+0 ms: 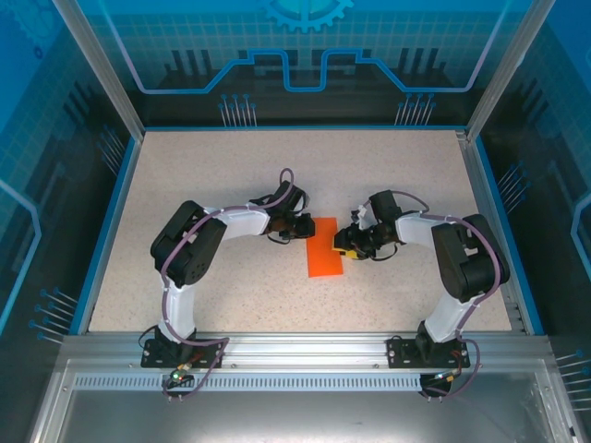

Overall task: Fold a paper plane with a square sheet of paper (pick it up from the middle)
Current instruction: Third fold the triangle at the center of the table.

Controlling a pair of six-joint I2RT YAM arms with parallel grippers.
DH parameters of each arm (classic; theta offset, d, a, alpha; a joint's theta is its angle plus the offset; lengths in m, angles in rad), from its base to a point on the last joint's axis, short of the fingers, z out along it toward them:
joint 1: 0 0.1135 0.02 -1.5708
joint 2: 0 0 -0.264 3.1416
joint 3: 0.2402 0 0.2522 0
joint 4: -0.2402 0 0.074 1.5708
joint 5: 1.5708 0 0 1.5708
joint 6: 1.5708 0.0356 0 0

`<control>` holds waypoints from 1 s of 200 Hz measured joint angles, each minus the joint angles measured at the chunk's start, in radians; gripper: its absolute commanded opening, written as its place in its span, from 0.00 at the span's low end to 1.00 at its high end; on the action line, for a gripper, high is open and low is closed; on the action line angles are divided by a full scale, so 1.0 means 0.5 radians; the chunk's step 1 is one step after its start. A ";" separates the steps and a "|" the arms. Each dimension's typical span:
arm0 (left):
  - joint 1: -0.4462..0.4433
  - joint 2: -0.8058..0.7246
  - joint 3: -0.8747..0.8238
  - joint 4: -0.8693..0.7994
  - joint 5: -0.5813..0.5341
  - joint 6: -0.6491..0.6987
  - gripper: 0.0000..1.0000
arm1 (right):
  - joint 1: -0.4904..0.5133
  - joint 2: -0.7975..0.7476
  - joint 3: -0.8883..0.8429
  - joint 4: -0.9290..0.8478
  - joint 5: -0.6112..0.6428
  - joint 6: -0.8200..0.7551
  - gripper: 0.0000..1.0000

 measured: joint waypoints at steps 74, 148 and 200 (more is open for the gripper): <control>0.008 0.000 -0.011 0.023 0.011 -0.005 0.15 | 0.006 0.010 0.000 0.006 0.031 0.006 0.43; 0.011 0.000 -0.012 0.023 0.023 -0.005 0.15 | 0.002 -0.023 -0.015 -0.001 0.071 0.006 0.42; 0.011 0.000 -0.012 0.022 0.028 -0.005 0.15 | 0.003 -0.009 -0.037 0.033 0.046 0.024 0.40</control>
